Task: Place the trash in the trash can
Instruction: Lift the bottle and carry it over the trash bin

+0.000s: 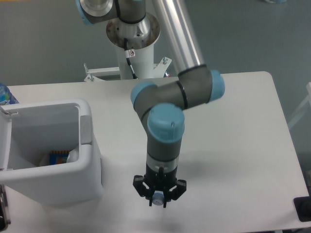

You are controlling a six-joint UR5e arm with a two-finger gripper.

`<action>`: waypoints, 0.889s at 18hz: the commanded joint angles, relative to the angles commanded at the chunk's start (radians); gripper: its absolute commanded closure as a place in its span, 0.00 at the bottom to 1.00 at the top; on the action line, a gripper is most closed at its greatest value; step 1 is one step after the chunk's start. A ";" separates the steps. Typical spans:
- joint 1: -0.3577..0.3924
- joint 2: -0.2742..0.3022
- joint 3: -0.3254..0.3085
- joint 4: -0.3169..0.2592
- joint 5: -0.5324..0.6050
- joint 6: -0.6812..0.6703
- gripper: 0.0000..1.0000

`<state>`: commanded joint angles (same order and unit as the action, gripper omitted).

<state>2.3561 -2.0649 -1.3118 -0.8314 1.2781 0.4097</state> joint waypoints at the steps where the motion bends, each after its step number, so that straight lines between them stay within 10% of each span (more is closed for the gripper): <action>1: 0.011 0.017 0.021 0.000 -0.028 -0.032 0.68; 9: 0.072 0.114 0.104 0.139 -0.239 -0.216 0.68; 16: 0.058 0.167 0.108 0.144 -0.292 -0.261 0.68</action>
<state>2.4145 -1.8976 -1.2042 -0.6872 0.9864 0.1488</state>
